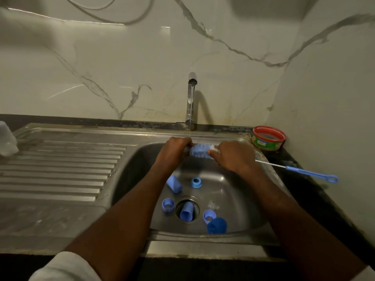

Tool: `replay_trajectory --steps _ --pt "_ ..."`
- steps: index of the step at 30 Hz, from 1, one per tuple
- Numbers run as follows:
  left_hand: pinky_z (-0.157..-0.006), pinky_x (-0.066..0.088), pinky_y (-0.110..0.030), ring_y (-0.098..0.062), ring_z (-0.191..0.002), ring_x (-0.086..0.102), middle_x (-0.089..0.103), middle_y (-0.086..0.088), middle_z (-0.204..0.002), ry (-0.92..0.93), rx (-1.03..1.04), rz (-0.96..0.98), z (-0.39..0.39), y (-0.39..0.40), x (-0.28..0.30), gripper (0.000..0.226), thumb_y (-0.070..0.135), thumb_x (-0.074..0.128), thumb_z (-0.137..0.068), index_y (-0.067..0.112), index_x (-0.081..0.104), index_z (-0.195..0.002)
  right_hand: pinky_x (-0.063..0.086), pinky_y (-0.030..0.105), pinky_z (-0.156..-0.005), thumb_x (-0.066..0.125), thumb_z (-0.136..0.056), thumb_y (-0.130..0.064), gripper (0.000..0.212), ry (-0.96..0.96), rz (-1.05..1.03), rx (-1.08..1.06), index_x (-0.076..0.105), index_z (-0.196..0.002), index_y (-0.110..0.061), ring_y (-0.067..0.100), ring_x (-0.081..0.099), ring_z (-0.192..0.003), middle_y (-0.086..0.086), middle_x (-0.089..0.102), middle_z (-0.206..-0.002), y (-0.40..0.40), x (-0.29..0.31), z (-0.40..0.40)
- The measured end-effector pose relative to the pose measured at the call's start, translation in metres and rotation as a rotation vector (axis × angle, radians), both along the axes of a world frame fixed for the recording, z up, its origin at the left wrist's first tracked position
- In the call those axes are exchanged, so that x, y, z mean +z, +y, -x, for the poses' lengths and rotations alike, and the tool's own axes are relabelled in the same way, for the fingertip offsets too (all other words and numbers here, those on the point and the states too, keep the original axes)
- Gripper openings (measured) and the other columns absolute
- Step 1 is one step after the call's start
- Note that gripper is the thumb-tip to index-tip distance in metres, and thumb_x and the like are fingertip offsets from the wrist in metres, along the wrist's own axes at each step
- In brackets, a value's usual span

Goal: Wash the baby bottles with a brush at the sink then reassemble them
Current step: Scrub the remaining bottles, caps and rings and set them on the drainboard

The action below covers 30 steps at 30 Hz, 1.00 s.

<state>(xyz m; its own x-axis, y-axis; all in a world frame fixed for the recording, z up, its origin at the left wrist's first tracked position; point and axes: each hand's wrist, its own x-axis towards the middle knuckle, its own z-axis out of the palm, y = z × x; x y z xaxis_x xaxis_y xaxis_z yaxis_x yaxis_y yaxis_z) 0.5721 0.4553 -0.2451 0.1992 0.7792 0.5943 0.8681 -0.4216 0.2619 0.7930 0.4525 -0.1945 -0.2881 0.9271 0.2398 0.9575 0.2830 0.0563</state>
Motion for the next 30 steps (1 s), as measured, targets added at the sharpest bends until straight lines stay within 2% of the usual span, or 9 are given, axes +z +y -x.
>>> replay_trajectory --steps 5,9,14,17,20,23,26,28,30 --pt "-0.078 0.049 -0.027 -0.020 -0.094 0.066 0.070 -0.006 -0.104 -0.028 0.129 0.027 -0.001 0.005 -0.005 0.019 0.017 0.073 -0.090 0.019 0.067 -0.107 0.046 0.036 -0.077 0.039 -0.099 -0.065 0.053 -0.079 -0.042 0.041 0.068 -0.110 -0.022 0.022 0.063 -0.090 0.004 0.069 -0.103 -0.008 0.016 -0.009" --pt "-0.088 0.054 -0.033 -0.015 -0.096 0.065 0.069 -0.004 -0.109 -0.092 0.234 0.180 0.018 0.009 -0.017 0.027 0.026 0.075 -0.089 0.020 0.067 -0.114 0.037 0.032 -0.076 0.046 -0.102 -0.055 0.043 -0.094 -0.026 -0.032 0.067 -0.112 -0.019 0.020 0.063 -0.095 0.004 0.069 -0.109 -0.010 0.021 -0.027" --pt "-0.076 0.043 -0.007 -0.001 -0.087 0.064 0.075 0.000 -0.103 -0.395 0.143 0.134 0.000 0.011 -0.011 0.031 0.033 0.078 -0.088 0.015 0.074 -0.113 0.051 0.038 -0.084 0.045 -0.100 -0.058 0.041 0.020 0.021 -0.076 0.068 -0.105 -0.024 0.020 0.063 -0.092 0.003 0.069 -0.104 -0.009 -0.002 -0.022" --pt "-0.081 0.048 -0.014 -0.007 -0.092 0.068 0.076 0.000 -0.103 -0.465 0.133 0.183 -0.004 0.011 -0.011 0.034 0.032 0.081 -0.085 0.014 0.075 -0.113 0.045 0.036 -0.081 0.044 -0.100 -0.058 0.043 0.015 -0.010 -0.084 0.067 -0.113 -0.024 0.021 0.064 -0.099 0.004 0.069 -0.111 -0.011 -0.004 -0.018" --pt "-0.083 0.052 -0.022 -0.013 -0.095 0.069 0.076 -0.005 -0.103 -0.513 0.182 0.266 -0.002 0.012 -0.019 0.032 0.030 0.082 -0.084 0.011 0.074 -0.109 0.049 0.039 -0.090 0.044 -0.100 -0.060 0.047 0.020 0.038 -0.083 0.066 -0.120 -0.024 0.022 0.064 -0.103 0.005 0.069 -0.116 -0.012 -0.009 -0.016" --pt "-0.084 0.052 -0.025 -0.012 -0.091 0.068 0.074 -0.003 -0.099 -0.452 0.168 0.218 0.000 0.006 -0.009 0.027 0.032 0.073 -0.093 0.011 0.073 -0.111 0.051 0.041 -0.092 0.045 -0.100 -0.059 0.046 0.053 0.023 -0.066 0.067 -0.118 -0.023 0.022 0.064 -0.102 0.004 0.069 -0.114 -0.015 -0.010 -0.014" --pt "-0.087 0.053 -0.030 -0.011 -0.090 0.064 0.070 -0.002 -0.100 -0.314 0.154 0.140 -0.001 -0.008 0.011 0.025 0.028 0.064 -0.099 0.012 0.069 -0.118 0.049 0.038 -0.084 0.044 -0.101 -0.058 0.042 0.069 -0.052 -0.053 0.068 -0.110 -0.024 0.021 0.064 -0.097 0.004 0.069 -0.107 -0.021 -0.006 -0.012" --pt "-0.087 0.056 -0.033 -0.015 -0.093 0.066 0.069 -0.006 -0.105 -0.103 0.209 0.340 -0.005 -0.020 0.008 0.027 0.026 0.067 -0.096 0.013 0.066 -0.120 0.051 0.040 -0.087 0.045 -0.099 -0.059 0.043 0.066 -0.015 -0.039 0.067 -0.113 -0.025 0.022 0.064 -0.099 0.004 0.069 -0.109 -0.027 -0.005 -0.009" --pt "-0.073 0.058 -0.027 -0.016 -0.086 0.068 0.068 -0.007 -0.104 0.010 0.279 0.550 -0.005 -0.034 0.000 0.029 0.022 0.074 -0.090 0.009 0.065 -0.115 0.050 0.040 -0.091 0.051 -0.098 -0.057 0.042 0.057 0.058 -0.017 0.066 -0.119 -0.024 0.023 0.063 -0.105 0.003 0.068 -0.117 -0.036 -0.009 -0.007"
